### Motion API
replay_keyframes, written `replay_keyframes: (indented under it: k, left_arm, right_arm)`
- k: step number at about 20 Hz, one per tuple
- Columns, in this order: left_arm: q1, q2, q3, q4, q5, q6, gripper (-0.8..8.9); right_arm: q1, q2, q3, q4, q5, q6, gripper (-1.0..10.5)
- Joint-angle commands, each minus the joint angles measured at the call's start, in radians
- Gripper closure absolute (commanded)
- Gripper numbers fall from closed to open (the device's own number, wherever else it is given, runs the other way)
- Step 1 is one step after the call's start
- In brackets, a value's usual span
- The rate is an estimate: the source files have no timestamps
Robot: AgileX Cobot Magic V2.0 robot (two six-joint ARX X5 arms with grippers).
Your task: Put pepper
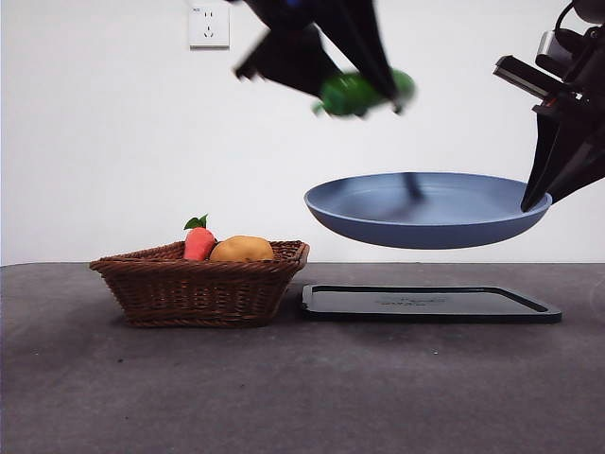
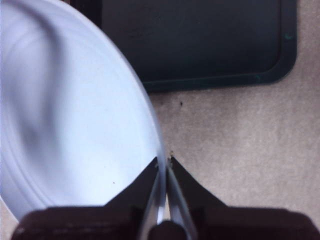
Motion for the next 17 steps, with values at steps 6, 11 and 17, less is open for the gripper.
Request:
replay_keyframes:
  k: [6,11,17]
  left_arm:
    - [-0.055,0.179,0.018,0.101,-0.074,0.064,6.76]
    - [-0.054,0.203,0.018,0.099,-0.123,0.073,6.42]
    - [-0.056,0.203,0.018,0.095,-0.117,0.072,5.92]
  right_arm:
    - [0.005,0.012,0.013,-0.025,-0.031,0.024,9.4]
    - [0.005,0.012,0.013,-0.039,-0.032,0.025,9.4]
    - [0.005,0.012,0.013,-0.069,-0.031,0.029,9.4]
